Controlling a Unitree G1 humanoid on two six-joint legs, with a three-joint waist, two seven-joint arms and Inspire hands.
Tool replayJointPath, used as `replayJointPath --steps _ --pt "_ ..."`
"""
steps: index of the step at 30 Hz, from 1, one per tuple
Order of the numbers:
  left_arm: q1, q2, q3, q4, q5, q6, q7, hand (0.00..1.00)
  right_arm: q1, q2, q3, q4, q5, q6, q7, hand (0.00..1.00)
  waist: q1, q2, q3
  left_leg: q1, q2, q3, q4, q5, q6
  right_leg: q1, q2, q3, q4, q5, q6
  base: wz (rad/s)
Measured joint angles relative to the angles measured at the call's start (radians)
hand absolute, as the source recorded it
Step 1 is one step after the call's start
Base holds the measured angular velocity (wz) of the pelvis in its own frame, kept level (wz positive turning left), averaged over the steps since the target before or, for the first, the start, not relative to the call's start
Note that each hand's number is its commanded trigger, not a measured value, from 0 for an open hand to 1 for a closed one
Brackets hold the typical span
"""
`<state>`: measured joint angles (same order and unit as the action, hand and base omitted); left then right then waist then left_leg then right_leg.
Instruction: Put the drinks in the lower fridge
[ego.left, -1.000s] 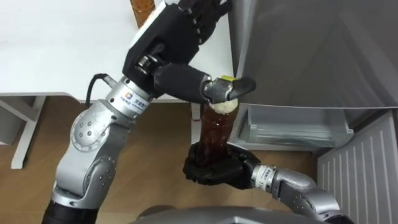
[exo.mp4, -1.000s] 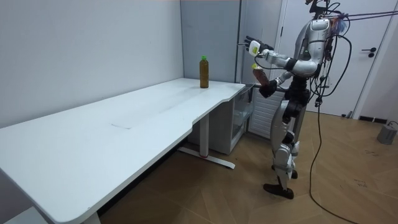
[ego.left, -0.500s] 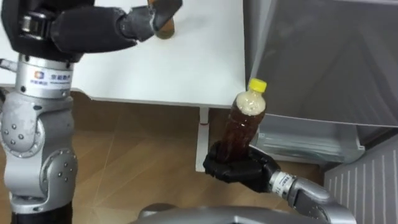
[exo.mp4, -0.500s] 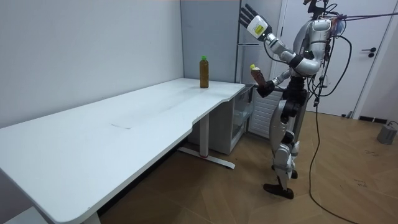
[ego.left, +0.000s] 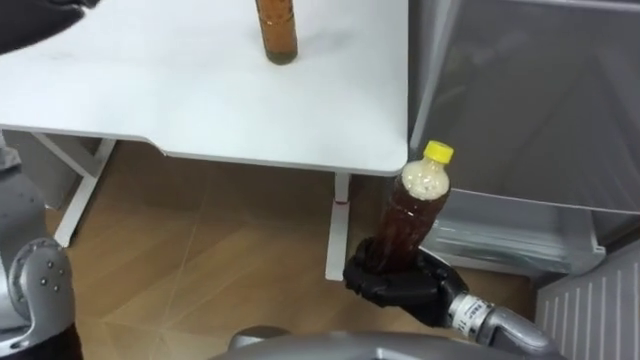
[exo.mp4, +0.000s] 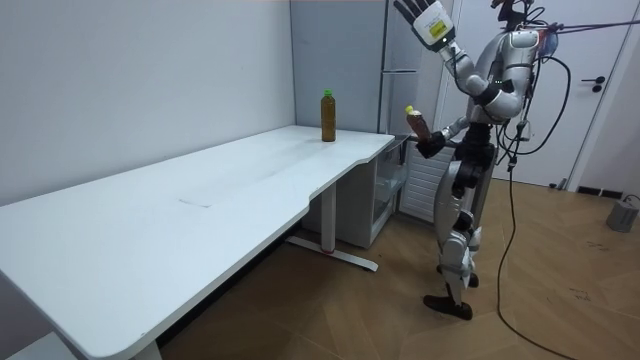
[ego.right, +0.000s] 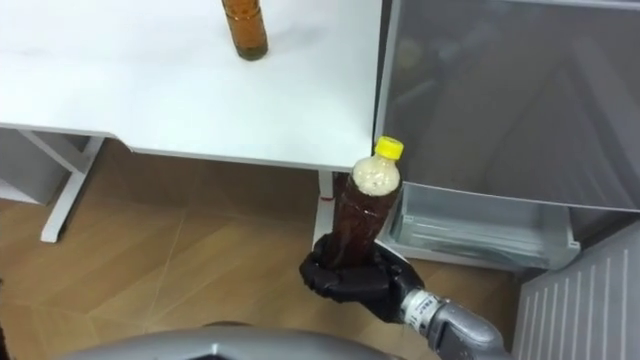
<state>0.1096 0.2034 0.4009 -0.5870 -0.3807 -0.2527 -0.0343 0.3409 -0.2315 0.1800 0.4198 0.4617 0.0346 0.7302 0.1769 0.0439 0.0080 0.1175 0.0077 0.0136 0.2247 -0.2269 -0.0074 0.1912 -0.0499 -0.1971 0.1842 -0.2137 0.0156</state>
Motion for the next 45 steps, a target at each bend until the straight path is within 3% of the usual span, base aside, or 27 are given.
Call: replayJointPath --steps 6,16,19,22,25,29,34,40,45 --pt "0.018 -0.008 0.041 0.035 0.042 -0.009 0.136 0.00 0.018 -0.002 -0.025 -0.001 -0.009 0.002 0.003 1.00 0.023 -0.005 -0.0022 0.011 -0.002 -0.001 -0.003 0.000 0.000 0.005 -0.001 0.000 -0.007 -0.001 0.001 0.01" --pt "0.120 -0.024 0.026 0.290 -0.044 0.012 0.368 0.00 0.012 0.000 -0.026 -0.050 -0.008 0.031 -0.049 1.00 0.025 -0.031 -0.0063 0.022 -0.005 -0.004 -0.005 0.002 0.000 0.023 -0.001 -0.005 -0.031 0.000 0.002 0.01" --pt "0.133 -0.033 -0.026 0.431 -0.074 0.026 0.400 0.00 0.009 0.005 -0.026 -0.050 -0.008 0.034 -0.078 1.00 0.030 -0.026 0.0002 0.033 -0.003 0.001 -0.012 0.002 0.000 0.032 0.000 -0.003 -0.032 0.000 0.002 -0.02" --pt "0.163 -0.034 -0.078 0.586 -0.146 0.062 0.403 0.00 -0.003 0.005 -0.026 -0.050 -0.008 0.053 -0.083 1.00 0.021 -0.021 0.0017 0.034 -0.002 0.008 -0.024 0.002 0.000 0.030 0.000 0.000 -0.030 0.000 0.002 -0.05" --pt "0.169 -0.034 -0.143 0.731 -0.182 0.082 0.405 0.00 -0.004 0.015 -0.025 -0.050 -0.007 0.076 -0.093 1.00 0.023 -0.036 0.0002 0.033 -0.002 0.011 -0.033 0.002 0.000 0.026 0.000 0.003 -0.030 0.000 0.002 -0.02" --pt "0.169 -0.034 -0.226 0.946 -0.197 0.105 0.403 0.00 -0.013 0.031 -0.024 -0.050 0.007 0.077 -0.116 1.00 0.016 -0.051 -0.0023 0.030 -0.002 0.013 -0.027 0.002 0.000 0.019 0.000 0.006 -0.030 0.000 0.002 -0.02" --pt "0.169 -0.035 -0.316 1.093 -0.218 0.146 0.377 0.00 -0.037 0.033 -0.014 -0.042 0.056 0.079 -0.158 1.00 0.008 -0.053 -0.0006 0.031 -0.002 0.015 -0.028 0.002 0.001 0.018 0.000 0.009 -0.029 0.000 0.002 0.00" --pt "0.170 -0.035 -0.325 1.234 -0.216 0.203 0.307 0.00 -0.057 0.018 -0.025 -0.038 0.138 0.101 -0.194 1.00 -0.016 -0.046 0.0023 0.028 0.000 0.019 -0.037 0.001 0.000 0.015 0.001 0.013 -0.024 0.000 0.002 -0.02" --pt "0.189 -0.033 -0.325 1.352 -0.195 0.218 0.242 0.00 -0.057 0.009 -0.065 -0.037 0.164 0.110 -0.212 1.00 -0.044 -0.038 0.0029 0.028 0.001 0.033 -0.039 0.001 0.001 0.002 0.000 0.019 -0.015 0.000 0.002 -0.07"
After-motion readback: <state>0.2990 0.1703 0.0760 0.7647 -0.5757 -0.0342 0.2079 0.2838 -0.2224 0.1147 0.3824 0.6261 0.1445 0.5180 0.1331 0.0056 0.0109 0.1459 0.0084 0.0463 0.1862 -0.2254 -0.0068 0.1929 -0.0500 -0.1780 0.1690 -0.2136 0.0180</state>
